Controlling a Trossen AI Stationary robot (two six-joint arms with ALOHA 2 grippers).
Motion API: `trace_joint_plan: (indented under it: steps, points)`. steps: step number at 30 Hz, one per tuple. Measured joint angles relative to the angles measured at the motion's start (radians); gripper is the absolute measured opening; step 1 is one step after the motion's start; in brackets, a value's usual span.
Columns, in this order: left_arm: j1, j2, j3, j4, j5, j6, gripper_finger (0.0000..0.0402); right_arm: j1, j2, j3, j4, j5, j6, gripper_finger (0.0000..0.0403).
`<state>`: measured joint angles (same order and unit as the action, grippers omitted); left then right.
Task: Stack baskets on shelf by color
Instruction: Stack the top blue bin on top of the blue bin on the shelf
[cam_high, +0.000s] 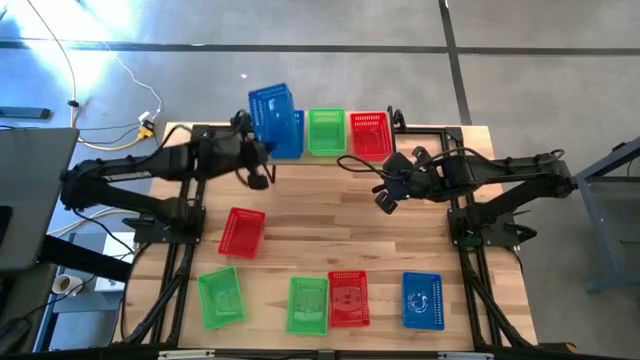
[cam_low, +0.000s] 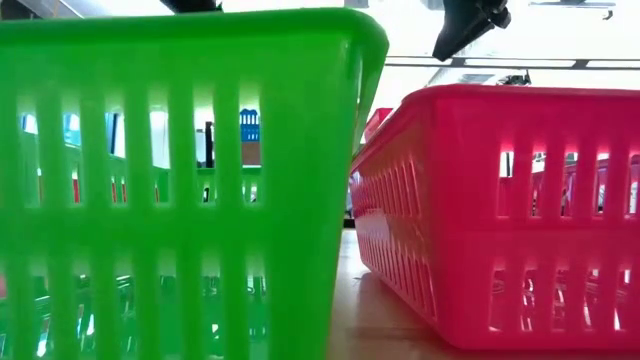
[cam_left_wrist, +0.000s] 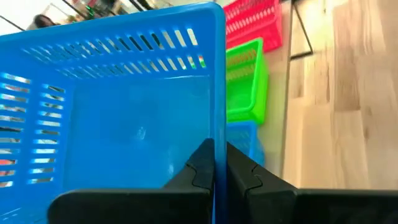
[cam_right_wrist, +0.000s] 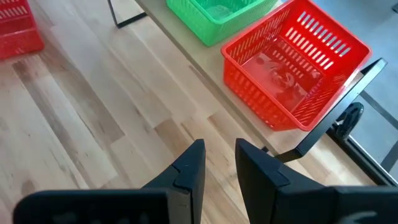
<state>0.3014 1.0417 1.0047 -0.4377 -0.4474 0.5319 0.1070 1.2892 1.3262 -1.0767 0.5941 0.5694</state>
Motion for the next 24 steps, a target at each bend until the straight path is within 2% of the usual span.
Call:
trace_joint_plan:
  steps: [5,9,24]
  points:
    - [0.135,0.052,0.091,-0.103,0.146,0.029,0.0000,0.000,0.000,0.000,0.000,0.000,0.000,0.0078]
    - [0.194,0.093,0.111,-0.147,0.243,0.034,0.0000,0.000,0.000,0.000,0.000,0.000,0.000,0.0078]
    - [0.210,0.212,0.112,-0.188,0.266,0.066,0.0000,0.000,0.000,0.000,0.000,0.000,0.000,0.0078]
